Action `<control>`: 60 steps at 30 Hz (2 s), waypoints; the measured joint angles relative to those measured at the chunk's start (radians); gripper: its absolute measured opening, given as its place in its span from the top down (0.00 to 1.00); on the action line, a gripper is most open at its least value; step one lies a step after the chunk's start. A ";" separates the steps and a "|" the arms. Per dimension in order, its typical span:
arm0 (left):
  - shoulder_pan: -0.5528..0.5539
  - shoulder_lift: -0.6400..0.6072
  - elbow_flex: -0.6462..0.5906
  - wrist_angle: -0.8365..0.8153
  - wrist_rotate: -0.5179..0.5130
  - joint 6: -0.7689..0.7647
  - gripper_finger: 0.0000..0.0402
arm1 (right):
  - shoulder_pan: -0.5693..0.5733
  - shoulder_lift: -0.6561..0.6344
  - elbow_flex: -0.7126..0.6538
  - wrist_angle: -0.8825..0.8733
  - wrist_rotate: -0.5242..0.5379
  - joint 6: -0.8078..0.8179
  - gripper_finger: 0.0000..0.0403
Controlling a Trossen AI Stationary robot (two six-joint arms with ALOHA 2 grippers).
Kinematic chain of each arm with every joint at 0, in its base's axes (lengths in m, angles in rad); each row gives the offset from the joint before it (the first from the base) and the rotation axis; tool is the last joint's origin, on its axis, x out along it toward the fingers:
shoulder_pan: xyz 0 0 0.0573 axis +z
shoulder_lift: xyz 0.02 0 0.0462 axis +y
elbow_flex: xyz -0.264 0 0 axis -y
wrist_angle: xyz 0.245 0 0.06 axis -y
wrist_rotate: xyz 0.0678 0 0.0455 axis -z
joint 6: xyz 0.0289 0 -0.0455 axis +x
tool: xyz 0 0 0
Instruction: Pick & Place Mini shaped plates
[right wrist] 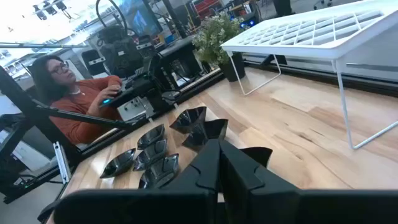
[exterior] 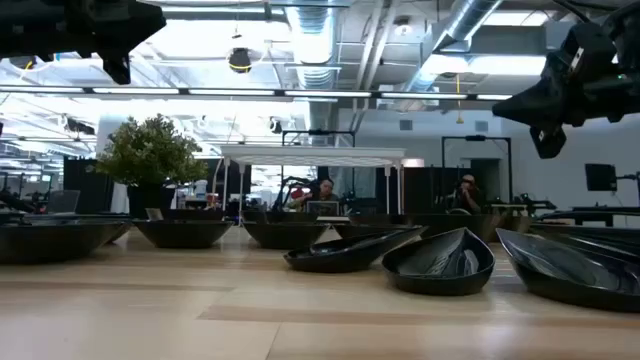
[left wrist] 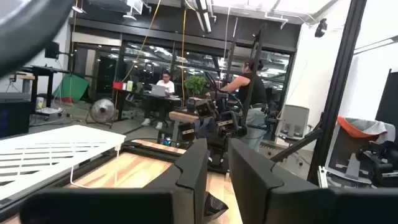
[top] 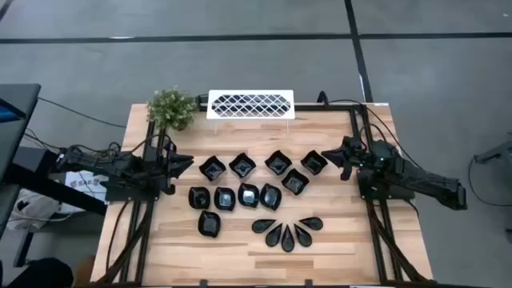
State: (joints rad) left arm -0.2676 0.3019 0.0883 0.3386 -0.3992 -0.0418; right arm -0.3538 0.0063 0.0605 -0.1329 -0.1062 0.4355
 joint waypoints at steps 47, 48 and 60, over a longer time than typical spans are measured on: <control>0.000 0.000 0.000 0.000 0.000 0.000 0.83 | 0.653 0.777 0.463 -0.441 -0.069 0.150 0.99; 0.000 0.000 0.000 0.000 0.000 0.000 0.83 | 0.676 0.815 0.477 -0.443 -0.063 0.150 0.99; 0.000 0.000 0.000 -0.001 0.000 0.000 0.83 | 0.813 1.183 0.588 -0.434 0.065 0.144 0.99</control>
State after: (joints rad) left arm -0.2679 0.3023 0.0883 0.3380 -0.3993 -0.0418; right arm 0.4592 1.1897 0.6480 -0.5673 -0.0407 0.5799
